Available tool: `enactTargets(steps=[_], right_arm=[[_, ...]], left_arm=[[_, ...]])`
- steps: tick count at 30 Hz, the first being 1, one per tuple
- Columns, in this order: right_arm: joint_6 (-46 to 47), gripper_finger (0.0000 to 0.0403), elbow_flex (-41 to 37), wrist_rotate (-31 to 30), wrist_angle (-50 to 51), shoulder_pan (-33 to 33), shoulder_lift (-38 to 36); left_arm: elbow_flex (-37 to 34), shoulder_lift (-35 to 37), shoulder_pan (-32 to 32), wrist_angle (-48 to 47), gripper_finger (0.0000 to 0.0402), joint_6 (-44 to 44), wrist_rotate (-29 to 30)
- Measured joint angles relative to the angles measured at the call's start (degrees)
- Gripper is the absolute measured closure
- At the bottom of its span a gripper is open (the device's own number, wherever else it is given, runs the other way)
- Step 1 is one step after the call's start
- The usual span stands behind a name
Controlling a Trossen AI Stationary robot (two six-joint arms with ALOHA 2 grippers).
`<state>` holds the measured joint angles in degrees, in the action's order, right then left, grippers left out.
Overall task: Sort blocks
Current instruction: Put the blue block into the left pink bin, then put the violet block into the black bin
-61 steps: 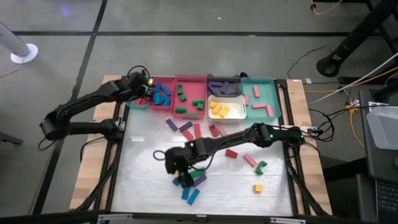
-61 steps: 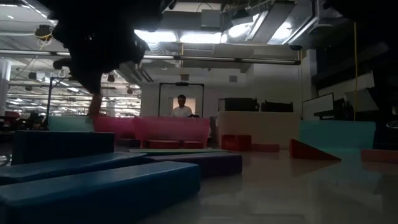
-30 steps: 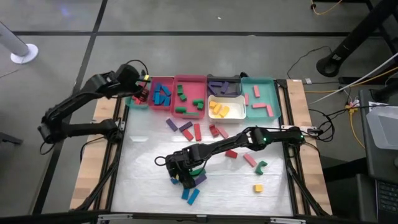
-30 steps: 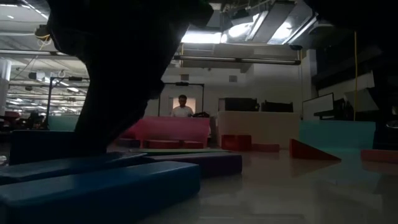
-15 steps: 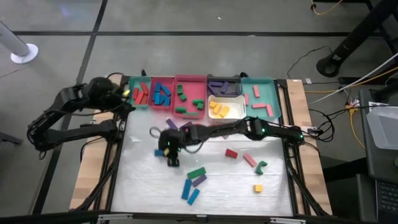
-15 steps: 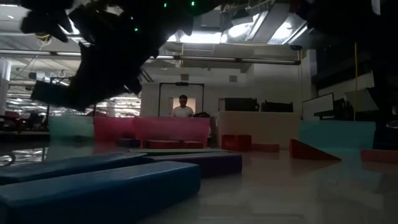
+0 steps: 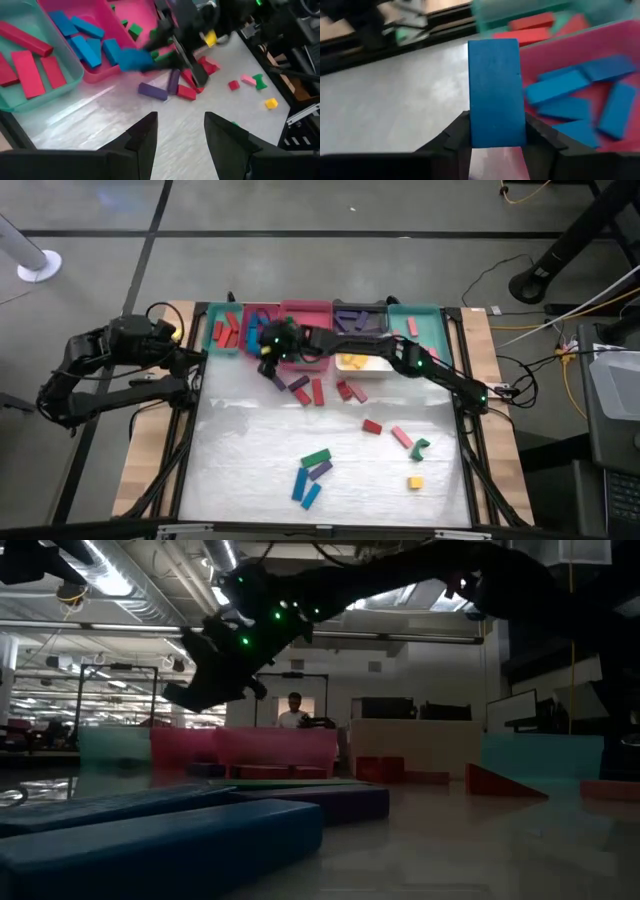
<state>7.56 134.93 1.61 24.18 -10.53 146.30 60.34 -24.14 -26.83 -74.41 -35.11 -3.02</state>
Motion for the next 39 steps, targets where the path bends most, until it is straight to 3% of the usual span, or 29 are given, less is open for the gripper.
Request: enactTargets(steps=[10, 17, 22, 25, 29, 35, 39], right_arm=[[0.19, 0.0201, 0.02, -1.2, -5.05, -4.45, 0.17], [2.45, 0.018, -0.04, -0.55, -3.8, -4.86, -0.52], [0.97, 0.0178, -0.04, -0.81, -1.45, -5.57, -6.69], [-0.61, 0.0178, 0.17, -1.07, 0.74, -6.2, -12.92], [-0.74, 0.0178, 0.15, -1.6, 5.71, -6.59, -18.75], [-0.49, 0.0178, 0.15, -1.59, 14.28, -5.87, -26.26], [-0.28, 0.0178, 0.07, -1.61, 20.5, -4.92, -28.83]], left_arm=[[-0.08, 0.0, -0.02, 1.41, 0.0251, -0.56, -0.1], [-6.84, -1.15, -0.02, 17.8, 0.0251, 7.63, -9.32], [-14.6, -5.53, 0.14, 27.75, 0.0251, 14.91, -14.76], [-18.94, -9.02, 1.31, 35.58, 0.0251, 22.56, -15.96], [-22.72, -15.08, 4.25, 44.61, 0.0251, 39.05, -17.39], [-23.65, -26.47, 8.71, 48.08, 0.0251, 60.51, -16.01], [-23.67, -34.94, 10.0, 51.27, 0.0251, 67.28, -12.56]])
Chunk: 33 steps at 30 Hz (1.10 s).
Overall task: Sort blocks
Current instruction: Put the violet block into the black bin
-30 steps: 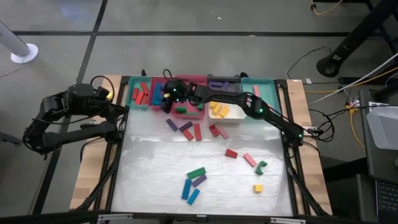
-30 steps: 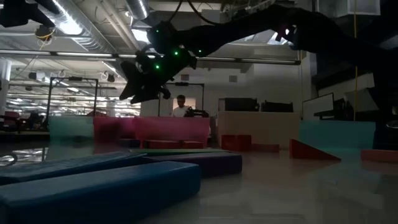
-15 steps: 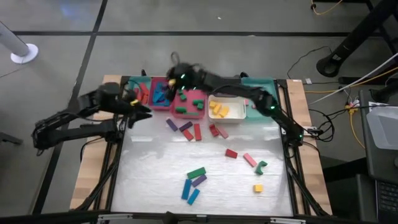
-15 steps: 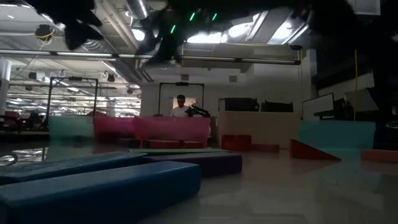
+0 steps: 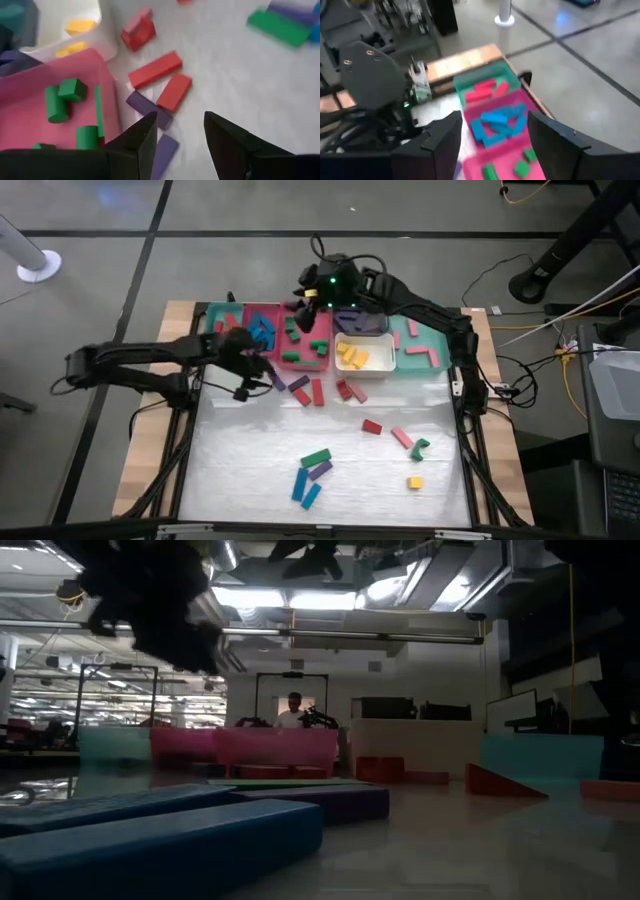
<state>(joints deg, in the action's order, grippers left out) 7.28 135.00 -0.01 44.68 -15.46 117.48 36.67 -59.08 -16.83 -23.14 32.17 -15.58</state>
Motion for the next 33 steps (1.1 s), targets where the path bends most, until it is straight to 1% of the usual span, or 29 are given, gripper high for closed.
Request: enactTargets(steps=[8, 12, 15, 20, 25, 29, 31, 33], right_arm=[[1.34, 0.0178, 0.01, 0.19, 8.61, 3.54, -3.24], [3.28, 0.0178, -0.13, 0.61, 13.48, 5.23, -3.89], [4.43, 0.0178, -0.02, 0.65, 17.4, 6.22, -4.81], [6.75, 0.0178, -0.07, 1.07, 22.78, 8.37, -4.82], [7.51, 0.0178, -0.06, 1.07, 26.34, 11.31, -4.82], [8.12, 0.0178, -0.04, 1.09, 26.84, 14.07, -4.82], [9.07, 0.0178, -0.07, 1.09, 28.04, 15.5, -4.79], [10.16, 0.0178, -0.04, 1.05, 30.81, 17.01, -4.79]], left_arm=[[0.02, -15.14, 0.09, 6.47, 0.0251, 6.37, 2.27], [0.02, -20.51, 0.09, 7.66, 0.0251, 8.96, 3.01], [0.02, -23.38, 0.09, 8.52, 0.0251, 10.56, 4.65], [0.02, -26.35, -0.06, 10.8, 0.0251, 13.31, 9.54], [0.22, -28.72, -0.52, 10.73, 0.0251, 14.2, 9.65], [0.33, -30.25, -0.44, 10.25, 0.0252, 13.76, 9.4], [0.31, -30.24, -0.03, 9.84, 0.0262, 12.88, 9.62], [0.31, -29.75, 0.36, 9.39, 0.0282, 10.86, 10.1]])
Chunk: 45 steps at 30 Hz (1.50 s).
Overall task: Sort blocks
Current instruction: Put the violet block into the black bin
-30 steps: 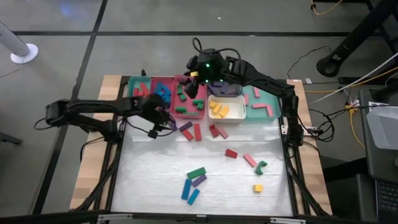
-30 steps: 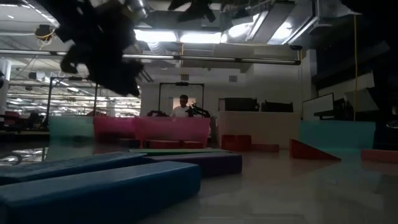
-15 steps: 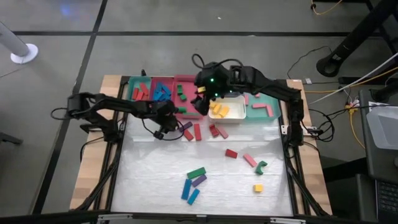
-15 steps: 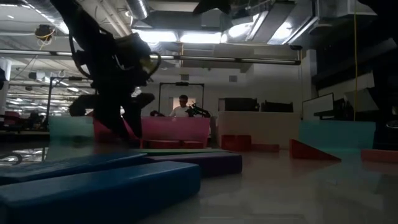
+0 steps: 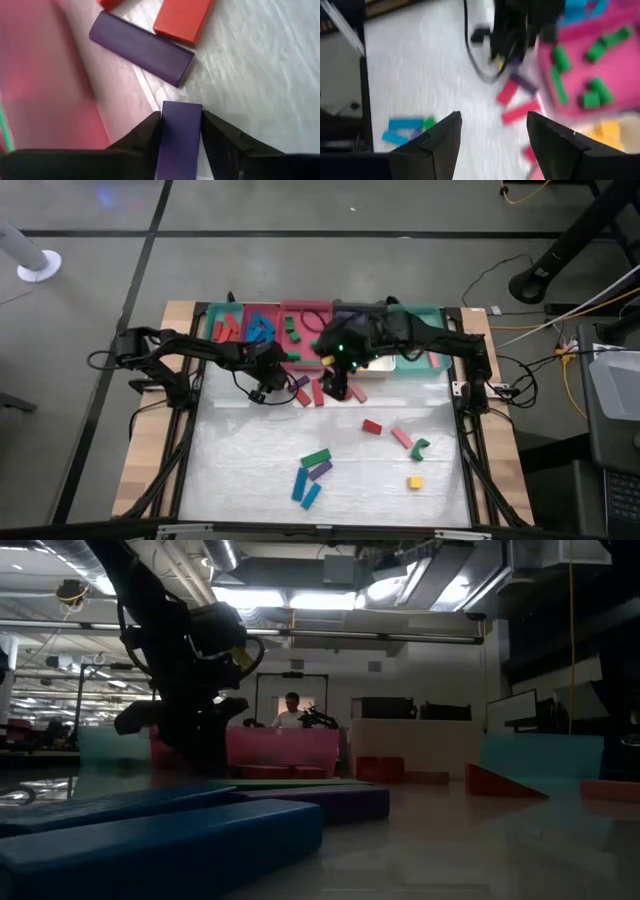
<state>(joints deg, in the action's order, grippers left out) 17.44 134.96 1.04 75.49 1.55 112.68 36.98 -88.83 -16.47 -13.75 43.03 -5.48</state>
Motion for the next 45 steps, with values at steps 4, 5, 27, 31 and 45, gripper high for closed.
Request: enactTargets(steps=[4, 5, 27, 31, 45], right_arm=[[6.27, 0.0178, -0.02, -3.71, 8.37, 3.4, 0.04], [8.83, 0.0178, -0.02, -5.36, 10.68, 4.26, 0.04], [37.23, 0.0178, -5.46, -19.54, 14.57, 12.76, -0.15], [40.91, 0.0178, -5.46, -19.19, 14.53, 13.24, -0.15], [52.65, 0.0178, -10.85, -19.5, 14.57, 15.09, 0.0]], left_arm=[[-0.09, 2.13, 1.05, -0.79, 0.0323, -5.65, 0.81], [-0.15, 2.87, 1.4, -1.12, 0.0323, -7.14, 0.67], [7.67, 5.7, 1.47, 48.57, 0.0316, -21.66, -7.12], [11.72, -2.29, -1.76, 53.28, 0.0318, -21.35, -5.9], [33.08, -28.88, -12.07, 51.3, 0.0303, -22.46, -5.57]])
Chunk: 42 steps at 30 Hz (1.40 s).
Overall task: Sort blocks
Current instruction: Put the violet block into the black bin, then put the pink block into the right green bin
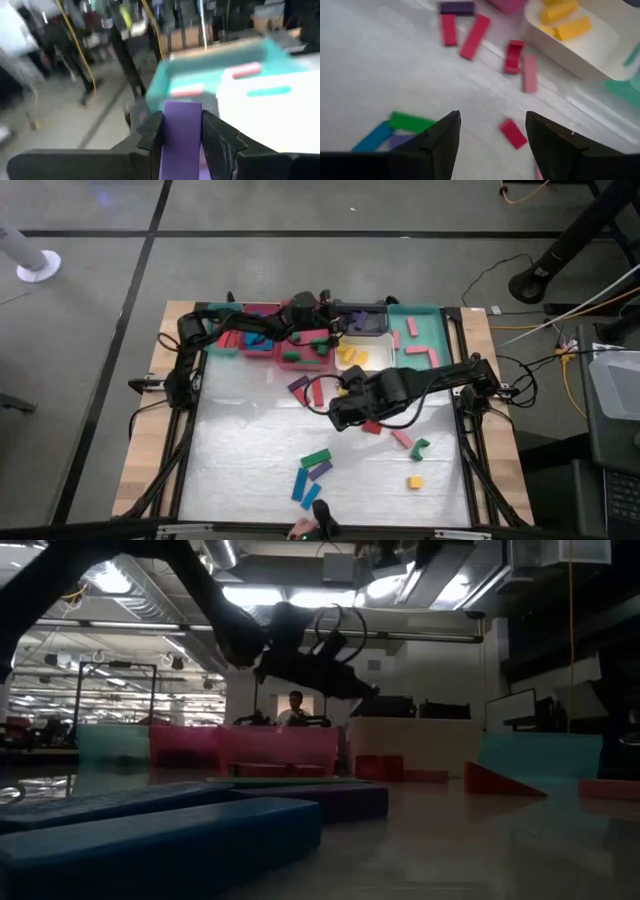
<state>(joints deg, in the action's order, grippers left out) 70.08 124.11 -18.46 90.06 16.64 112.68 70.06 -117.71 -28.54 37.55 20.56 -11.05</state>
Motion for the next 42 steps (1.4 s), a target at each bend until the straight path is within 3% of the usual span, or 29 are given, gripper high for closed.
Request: enactTargets(steps=[2, 9, 17, 23, 29, 35, 42], right_arm=[[1.61, 0.0178, -3.44, 0.86, -0.14, -0.13, 0.01], [1.47, 0.0178, -14.55, 5.79, -0.09, -1.91, 0.09], [-6.37, 0.0178, -21.56, 10.04, -3.56, -5.52, 0.11], [-14.52, 0.0178, -26.67, 12.22, -15.39, -8.53, 0.11], [-17.11, 0.0178, -32.37, 13.76, -17.11, -11.77, 0.09], [-20.97, 0.0178, -38.76, 17.91, -23.61, -14.24, 0.09], [-23.62, 0.0178, -42.95, 17.65, -27.69, -16.38, 0.09]], left_arm=[[2.19, -0.04, -0.44, -4.34, 0.0295, -1.99, 1.15], [3.94, 0.33, -0.65, -6.01, 0.0249, -5.38, 4.38], [3.96, 4.24, -0.61, -12.42, 0.0202, -10.15, 4.9], [3.96, 13.87, -0.61, -32.13, 0.0202, -2.75, 4.86], [3.94, 25.68, -0.59, -53.5, 0.021, 5.07, 4.76], [3.92, 36.74, 0.31, -67.79, 0.022, 4.51, 4.13], [3.94, 47.54, 4.08, -78.88, 0.0233, -1.35, 3.98]])
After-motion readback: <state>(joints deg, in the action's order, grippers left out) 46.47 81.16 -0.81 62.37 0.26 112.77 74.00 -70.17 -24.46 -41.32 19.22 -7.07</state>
